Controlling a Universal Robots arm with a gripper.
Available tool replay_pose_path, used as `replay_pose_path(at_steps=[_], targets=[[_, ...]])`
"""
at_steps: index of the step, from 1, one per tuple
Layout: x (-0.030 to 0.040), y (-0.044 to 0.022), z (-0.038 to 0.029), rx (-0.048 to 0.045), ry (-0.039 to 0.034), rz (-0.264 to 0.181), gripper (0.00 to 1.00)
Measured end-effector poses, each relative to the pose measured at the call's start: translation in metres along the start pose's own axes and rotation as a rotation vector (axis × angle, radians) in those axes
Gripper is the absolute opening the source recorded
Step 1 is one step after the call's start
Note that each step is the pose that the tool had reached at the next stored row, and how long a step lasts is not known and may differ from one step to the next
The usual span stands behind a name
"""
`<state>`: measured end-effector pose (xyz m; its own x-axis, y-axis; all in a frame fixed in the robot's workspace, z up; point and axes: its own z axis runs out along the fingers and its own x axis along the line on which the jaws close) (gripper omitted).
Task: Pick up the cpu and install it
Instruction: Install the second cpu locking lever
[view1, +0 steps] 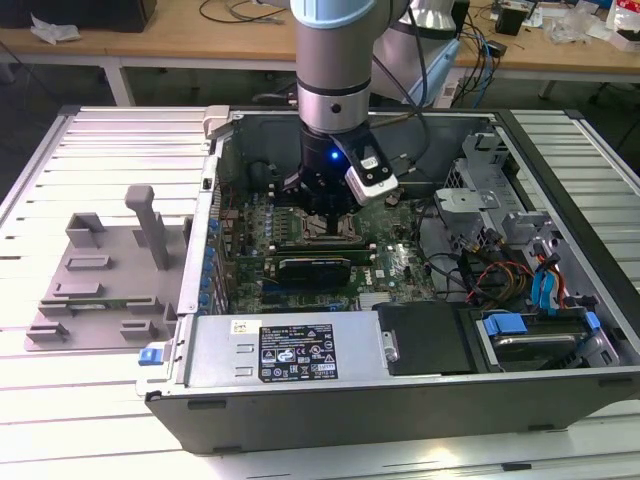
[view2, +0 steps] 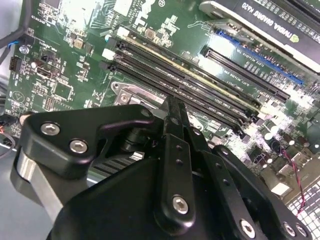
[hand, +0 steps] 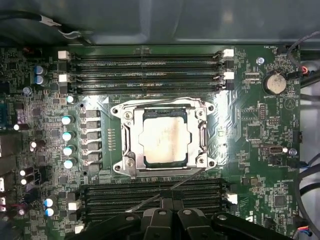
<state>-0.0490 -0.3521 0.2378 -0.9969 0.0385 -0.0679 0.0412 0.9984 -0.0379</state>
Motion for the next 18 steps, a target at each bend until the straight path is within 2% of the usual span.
replay_pose_path(at_steps=[2,3,5,8,15,18], targets=[[0.0001,-0.0001,0.0,0.0001,0.0001,0.0,0.11],[-0.0001,-0.0002,0.0,0.0008,0.0186,-0.001,0.11],[-0.0001,-0.0001,0.0001,0.0005,0.0185,-0.001,0.11],[0.0083,-0.0013,0.0011,-0.0021,0.0184,-0.005,0.11],[0.0115,-0.0021,0.0045,-0.0056,0.0185,-0.006,0.11],[0.0149,-0.0023,0.0108,-0.0065,0.0185,-0.015,0.11]])
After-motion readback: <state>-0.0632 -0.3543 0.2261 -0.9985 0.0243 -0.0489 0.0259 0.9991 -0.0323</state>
